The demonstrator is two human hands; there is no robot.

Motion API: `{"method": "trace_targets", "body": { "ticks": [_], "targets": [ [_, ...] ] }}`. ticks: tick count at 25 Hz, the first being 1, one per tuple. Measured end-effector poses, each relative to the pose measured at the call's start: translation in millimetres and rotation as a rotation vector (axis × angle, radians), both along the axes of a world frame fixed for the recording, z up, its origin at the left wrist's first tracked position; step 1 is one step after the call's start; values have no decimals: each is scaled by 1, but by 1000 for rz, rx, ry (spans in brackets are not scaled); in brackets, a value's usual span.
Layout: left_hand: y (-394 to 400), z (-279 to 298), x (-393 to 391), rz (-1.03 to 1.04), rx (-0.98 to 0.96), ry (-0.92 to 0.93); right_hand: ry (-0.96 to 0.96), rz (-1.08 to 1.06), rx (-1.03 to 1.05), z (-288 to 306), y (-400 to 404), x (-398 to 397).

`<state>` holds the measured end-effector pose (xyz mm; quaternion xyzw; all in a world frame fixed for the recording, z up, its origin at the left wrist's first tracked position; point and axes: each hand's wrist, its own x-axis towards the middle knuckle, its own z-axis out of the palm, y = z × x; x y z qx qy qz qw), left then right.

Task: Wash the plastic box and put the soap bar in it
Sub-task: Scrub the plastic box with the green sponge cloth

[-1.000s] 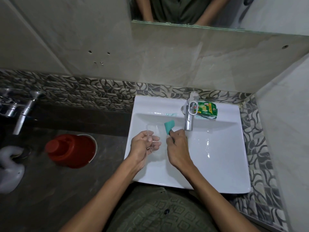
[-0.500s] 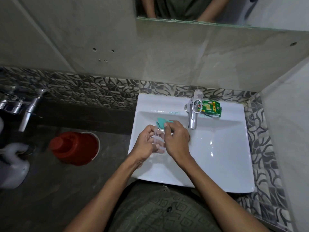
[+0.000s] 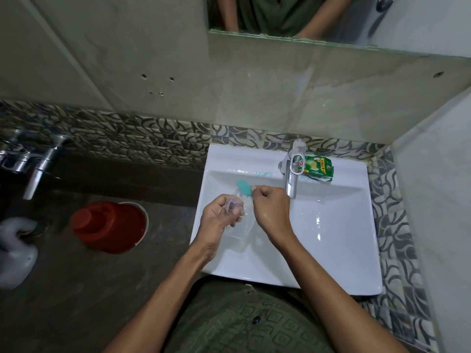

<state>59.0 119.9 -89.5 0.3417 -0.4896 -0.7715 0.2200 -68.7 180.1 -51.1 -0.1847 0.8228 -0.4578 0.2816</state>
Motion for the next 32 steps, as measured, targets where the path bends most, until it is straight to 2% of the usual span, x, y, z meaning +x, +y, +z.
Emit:
{"method": "trace_targets", "body": {
  "ticks": [3, 5, 8, 11, 12, 14, 16, 20, 23, 26, 28, 29, 32],
  "targets": [
    [4, -1, 3, 95, 12, 34, -115, -67, 73, 5, -1, -5],
    [3, 1, 1, 240, 154, 111, -113, -71, 53, 2, 4, 5],
    [-9, 6, -3, 418, 426, 173, 27, 3, -42, -5, 27, 32],
    [-10, 10, -2, 442, 704, 218, 255, 133, -74, -16, 34, 37],
    [-8, 11, -3, 425, 770, 233, 276, 125, -75, -19, 30, 30],
    [-2, 13, -7, 418, 841, 237, 228, 24, -83, -18, 20, 19],
    [-3, 16, -11, 459, 883, 238, 290, 10, -112, -16, 18, 20],
    [-10, 20, -14, 521, 921, 265, 625, 294, -219, -13, 32, 44],
    [-1, 27, -17, 505, 1043, 368, 832, 467, -119, -5, 13, 38],
    [-6, 27, -13, 505, 985, 333, 977, 605, -123, -7, 17, 32],
    [-11, 23, -11, 536, 958, 283, 929, 588, -254, -17, 35, 22],
    [-11, 24, -10, 537, 965, 276, 835, 518, -316, -22, 43, 19],
    [-7, 17, -10, 597, 1031, 286, 356, 175, -382, -26, 48, 20]
  ]
}}
